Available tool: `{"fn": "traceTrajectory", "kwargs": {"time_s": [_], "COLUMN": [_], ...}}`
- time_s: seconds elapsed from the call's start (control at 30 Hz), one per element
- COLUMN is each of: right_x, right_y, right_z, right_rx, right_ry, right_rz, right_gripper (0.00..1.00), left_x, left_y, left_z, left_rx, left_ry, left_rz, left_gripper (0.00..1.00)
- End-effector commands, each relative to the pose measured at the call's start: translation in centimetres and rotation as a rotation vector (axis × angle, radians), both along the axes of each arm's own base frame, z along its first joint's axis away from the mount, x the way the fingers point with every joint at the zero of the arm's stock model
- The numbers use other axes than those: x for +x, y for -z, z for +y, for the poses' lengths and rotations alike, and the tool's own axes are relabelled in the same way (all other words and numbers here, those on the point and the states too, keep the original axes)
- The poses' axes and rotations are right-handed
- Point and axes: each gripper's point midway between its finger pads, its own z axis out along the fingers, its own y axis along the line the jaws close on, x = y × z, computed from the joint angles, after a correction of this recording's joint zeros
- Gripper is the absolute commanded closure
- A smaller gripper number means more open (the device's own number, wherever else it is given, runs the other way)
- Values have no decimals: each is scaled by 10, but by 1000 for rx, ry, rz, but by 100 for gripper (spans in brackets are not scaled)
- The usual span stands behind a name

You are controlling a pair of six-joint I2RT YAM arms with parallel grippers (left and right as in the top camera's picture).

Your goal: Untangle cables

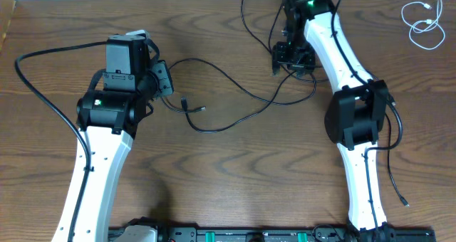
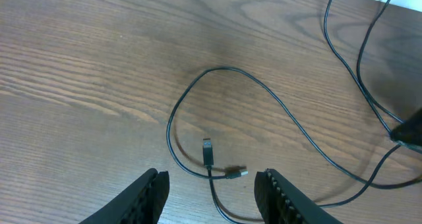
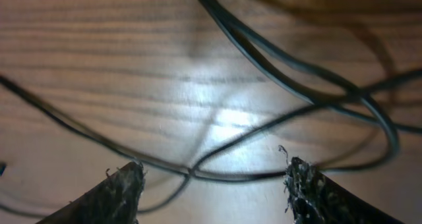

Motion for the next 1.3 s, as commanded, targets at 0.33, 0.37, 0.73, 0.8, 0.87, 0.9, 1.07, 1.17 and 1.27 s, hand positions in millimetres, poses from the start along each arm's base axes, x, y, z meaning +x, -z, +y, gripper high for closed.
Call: {"fn": "traceTrajectory", "kwargs": {"time_s": [0.33,0.37,0.73,0.8,0.87,0.9,1.07,1.17,1.27], "right_x": [-3,-3,4,10,20,24,25,14,-3], "right_y": [52,53,50,32,-3,-28,-168,-252,-329], "right_z": [11,12,12,8,3,1,-11,-41,-84], "right_rx": [-118,-117,-107,-95,-70,-53,34,17,-29], "right_ry": [41,40,33,19,-5,-20,-118,-81,14], "right_rz": [11,8,-17,-48,-115,-161,-453,-654,-862], "right_gripper": [42,43,99,99,99,99,99,99,99], "left_x": [3,3,3,3,3,3,3,3,3], "left_y": [-4,-4,-4,-4,-4,-4,-4,-4,-4], "left_z": [2,2,2,2,2,2,2,2,2], "left_rx": [14,14,15,15,14,14,14,14,14], "left_ry": [1,1,1,1,1,0,1,1,0], "left_rz": [-8,-8,-8,-8,-8,-8,-8,-8,-8], "left_gripper": [52,52,52,52,52,52,52,52,52]}}
